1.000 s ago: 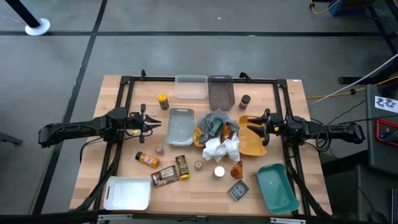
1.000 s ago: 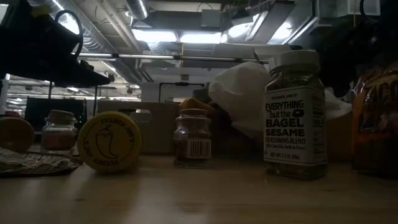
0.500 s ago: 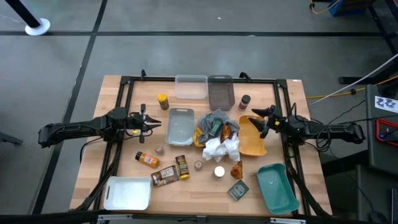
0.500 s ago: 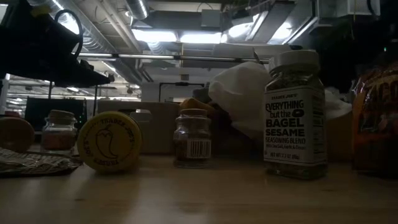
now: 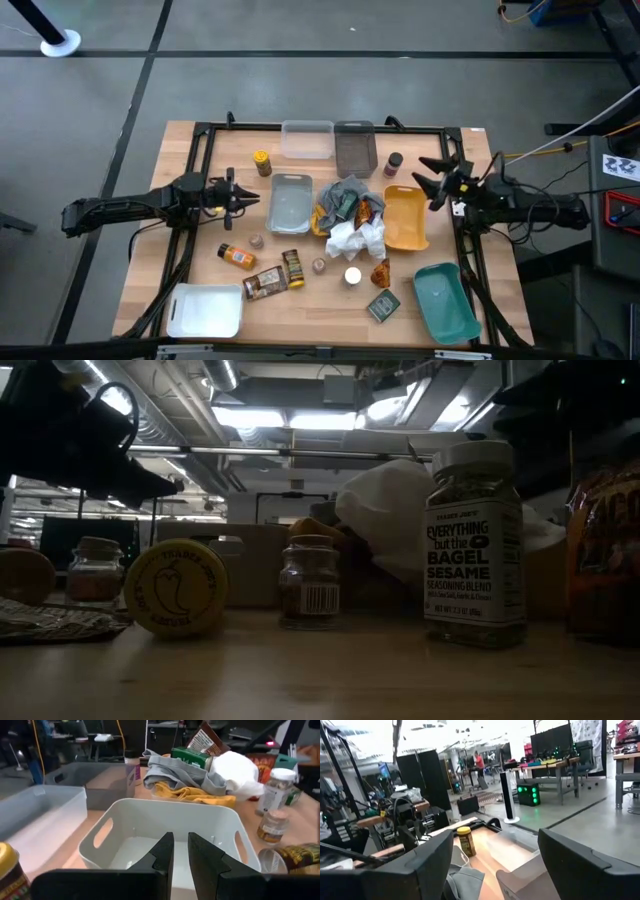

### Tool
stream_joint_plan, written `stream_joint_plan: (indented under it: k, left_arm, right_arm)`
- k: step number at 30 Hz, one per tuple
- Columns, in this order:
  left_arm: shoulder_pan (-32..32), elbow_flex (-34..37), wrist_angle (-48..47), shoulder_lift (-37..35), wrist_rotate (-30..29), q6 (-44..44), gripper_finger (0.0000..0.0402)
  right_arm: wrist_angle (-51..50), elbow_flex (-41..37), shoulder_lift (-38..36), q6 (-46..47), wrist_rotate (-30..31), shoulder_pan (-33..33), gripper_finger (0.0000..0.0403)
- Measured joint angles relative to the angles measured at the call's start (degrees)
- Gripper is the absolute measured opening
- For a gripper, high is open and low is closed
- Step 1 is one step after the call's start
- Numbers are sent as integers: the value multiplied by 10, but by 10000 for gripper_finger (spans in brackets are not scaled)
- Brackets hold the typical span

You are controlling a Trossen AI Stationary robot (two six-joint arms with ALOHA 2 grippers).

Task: Sort spices by type
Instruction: Put the top black seasoning bottle into the black bin

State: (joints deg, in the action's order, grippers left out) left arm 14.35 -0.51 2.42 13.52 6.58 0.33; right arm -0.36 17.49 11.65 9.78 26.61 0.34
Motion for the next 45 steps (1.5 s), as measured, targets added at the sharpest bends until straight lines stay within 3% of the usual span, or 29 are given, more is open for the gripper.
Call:
stream_joint_plan:
  k: [5, 14, 20, 26, 30, 39, 45]
  left_arm:
    - [0, 0, 0, 0, 0, -76, 45]
    - [0, 0, 0, 0, 0, -74, 45]
    - [0, 0, 0, 0, 0, -79, 45]
    - [0, 0, -1, 0, 0, -79, 45]
    - [0, 0, -1, 0, 0, -79, 45]
    - [0, 0, -3, 0, -1, -120, 45]
    - [0, 0, -5, 0, -1, -137, 45]
  right_arm:
    - [-16, 23, 34, -3, 13, 0, 291]
    - [-26, 64, 118, 12, 98, 0, 291]
    - [-115, 140, 179, 50, 167, -3, 291]
    - [-222, 224, 236, 96, 172, -59, 291]
    - [-281, 263, 271, 112, 127, -123, 291]
    - [-295, 276, 358, 125, -57, -291, 291]
    - [-295, 276, 438, 125, -151, -350, 291]
